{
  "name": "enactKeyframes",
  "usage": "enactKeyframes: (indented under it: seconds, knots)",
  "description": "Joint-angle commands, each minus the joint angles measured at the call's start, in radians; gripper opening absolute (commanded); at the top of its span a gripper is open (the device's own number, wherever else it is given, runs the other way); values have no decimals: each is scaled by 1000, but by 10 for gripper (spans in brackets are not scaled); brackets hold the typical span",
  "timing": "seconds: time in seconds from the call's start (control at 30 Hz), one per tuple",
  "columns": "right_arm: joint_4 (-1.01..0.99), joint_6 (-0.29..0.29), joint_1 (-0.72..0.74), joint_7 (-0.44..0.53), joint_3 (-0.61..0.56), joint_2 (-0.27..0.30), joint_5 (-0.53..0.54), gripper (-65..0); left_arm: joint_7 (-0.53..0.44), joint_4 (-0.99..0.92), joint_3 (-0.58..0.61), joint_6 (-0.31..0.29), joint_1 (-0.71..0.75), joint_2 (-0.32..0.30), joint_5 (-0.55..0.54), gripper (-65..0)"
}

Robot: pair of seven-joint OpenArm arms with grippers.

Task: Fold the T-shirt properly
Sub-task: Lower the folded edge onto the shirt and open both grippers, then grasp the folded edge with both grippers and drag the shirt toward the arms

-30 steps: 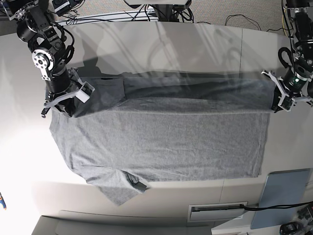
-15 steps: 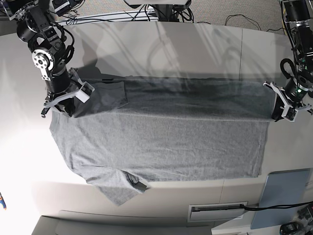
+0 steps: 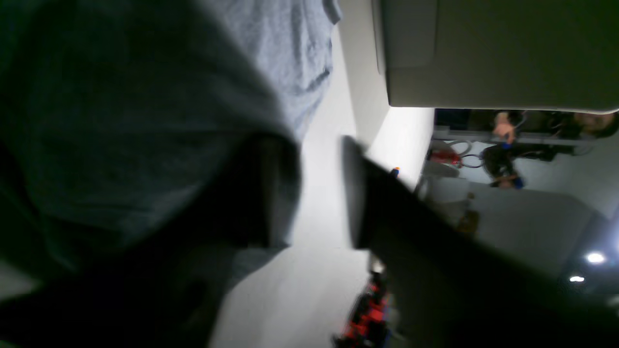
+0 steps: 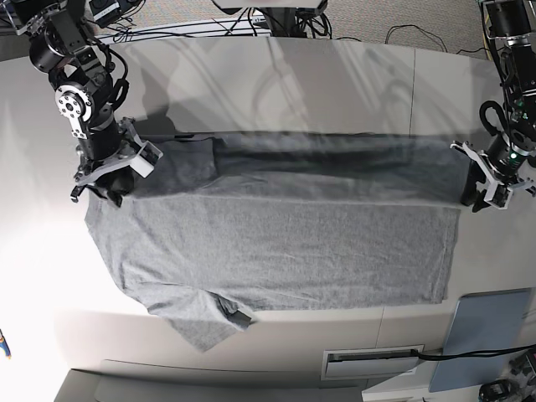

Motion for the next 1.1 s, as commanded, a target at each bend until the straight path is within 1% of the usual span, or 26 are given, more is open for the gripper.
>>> enactKeyframes:
  seconds: [0.0,0.1,0.2,0.3,0.33,0.37,0.4,0.43,0.5,0.57,0.6,0.63,0.67,0.77,0.87,0.93,1.07]
  knots:
    - [13,-40,11,15,7,14,-7,-369,-23,15,-8,8,-11,-22,-18,-438]
    - [13,-107,11,11,7,14,-7,-368,-23,15,-8,8,-12,-22,-18,-391]
    - [13,-155,11,0,7,14,-6,-369,-23,15,-8,8,-11,-22,-18,-388]
    - [13,-220,11,-32,7,14,2,-371,-8,15,-8,8,-11,-22,-24,-388]
    - [13,-235,11,-42,8,14,23,-387,9,15,-8,8,-11,-22,-43,-389]
    - [13,-241,11,-44,10,14,57,-430,35,15,-8,8,-11,-22,-76,-401]
    - [10,-241,11,-44,11,13,97,-488,67,15,-8,8,-11,-22,-113,-436]
    - [-1,-241,11,-42,11,6,117,-547,98,15,-8,8,-10,-22,-153,-494]
    - [-43,-243,11,-41,11,-23,119,-649,152,15,-8,10,-2,-21,-229,-643]
    - [-110,-256,12,-30,11,-57,126,-650,189,15,-8,14,11,-13,-276,-650]
    - [-146,-259,14,-23,11,-72,142,-650,198,15,-8,24,17,-4,-277,-650]
    - [-180,-259,17,-17,13,-84,162,-650,206,14,-8,32,19,10,-277,-650]
    - [-209,-259,20,-13,15,-97,180,-650,217,12,-8,53,22,26,-282,-650]
    - [-266,-258,32,-14,29,-129,227,-650,219,-17,-8,103,20,73,-330,-650]
    - [-300,-255,36,-14,76,-169,282,-650,217,-76,-8,99,0,111,-337,-650]
    - [-321,-226,36,-8,122,-195,341,-650,216,-117,-8,98,-18,126,-336,-650]
    - [-362,-111,39,-4,216,-236,458,-650,228,-178,-8,98,-39,145,-336,-650]
